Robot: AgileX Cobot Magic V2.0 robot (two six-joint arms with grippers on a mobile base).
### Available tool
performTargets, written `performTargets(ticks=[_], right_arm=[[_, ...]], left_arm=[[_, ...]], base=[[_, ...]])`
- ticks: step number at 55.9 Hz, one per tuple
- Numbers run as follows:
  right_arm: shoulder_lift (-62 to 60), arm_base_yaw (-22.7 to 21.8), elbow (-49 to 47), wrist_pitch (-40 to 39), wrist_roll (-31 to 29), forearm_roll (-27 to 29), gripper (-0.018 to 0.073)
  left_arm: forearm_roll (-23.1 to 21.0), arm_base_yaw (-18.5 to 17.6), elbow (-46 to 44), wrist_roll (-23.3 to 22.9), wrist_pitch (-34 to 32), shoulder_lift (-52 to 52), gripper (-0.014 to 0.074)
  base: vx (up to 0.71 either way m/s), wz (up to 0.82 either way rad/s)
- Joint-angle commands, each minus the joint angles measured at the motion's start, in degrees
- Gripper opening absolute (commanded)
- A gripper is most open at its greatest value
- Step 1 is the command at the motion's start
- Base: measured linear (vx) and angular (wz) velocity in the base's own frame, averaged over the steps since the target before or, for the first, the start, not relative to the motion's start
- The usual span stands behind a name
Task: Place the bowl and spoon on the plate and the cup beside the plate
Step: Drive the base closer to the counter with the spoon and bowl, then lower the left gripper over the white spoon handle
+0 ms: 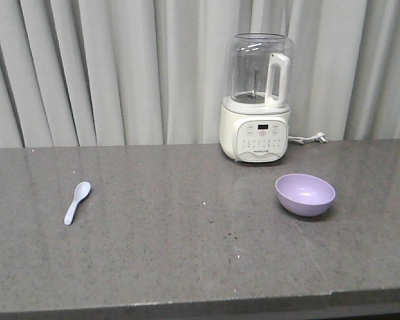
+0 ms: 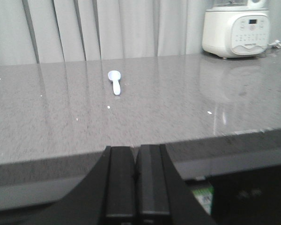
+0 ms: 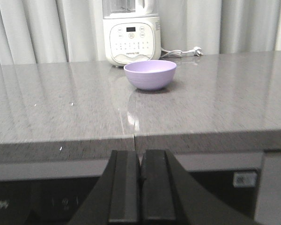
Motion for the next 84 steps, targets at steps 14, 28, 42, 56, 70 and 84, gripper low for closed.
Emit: performTargets(ticks=[14, 28, 42, 56, 70, 84], right_arm=[[-0.2, -0.3, 0.4, -5.0, -0.6, -0.4, -0.0008], [-0.2, -0.3, 0.4, -5.0, -0.6, -0.4, -0.0008], [-0.2, -0.3, 0.4, -5.0, -0.6, -0.4, -0.0008], [-0.2, -0.3, 0.4, -5.0, -0.6, -0.4, -0.0008], [-0.2, -0.3, 0.4, -5.0, -0.6, -0.4, -0.0008], [-0.3, -0.3, 0.3, -7.4, -0.6, 0.0, -0.0008]], left_arm=[[-0.5, 0.1, -1.5, -0.2, -4.4, -0.4, -0.0003], [-0.5, 0.1, -1.5, -0.2, -4.4, -0.4, -0.0003], [-0.5, 0.1, -1.5, -0.2, -4.4, -0.4, -0.0003], [-0.5, 0.1, -1.5, -0.2, -4.4, -0.4, -0.0003], [-0.5, 0.1, -1.5, -0.2, -4.4, -0.4, -0.0003], [-0.5, 0.1, -1.7, -0.2, -5.9, -0.4, -0.0003]], base=[[0.45, 0.12], [0.39, 0.11], [0.24, 0.04], [0.11, 0.01], [0.04, 0.00], [0.00, 0.00]])
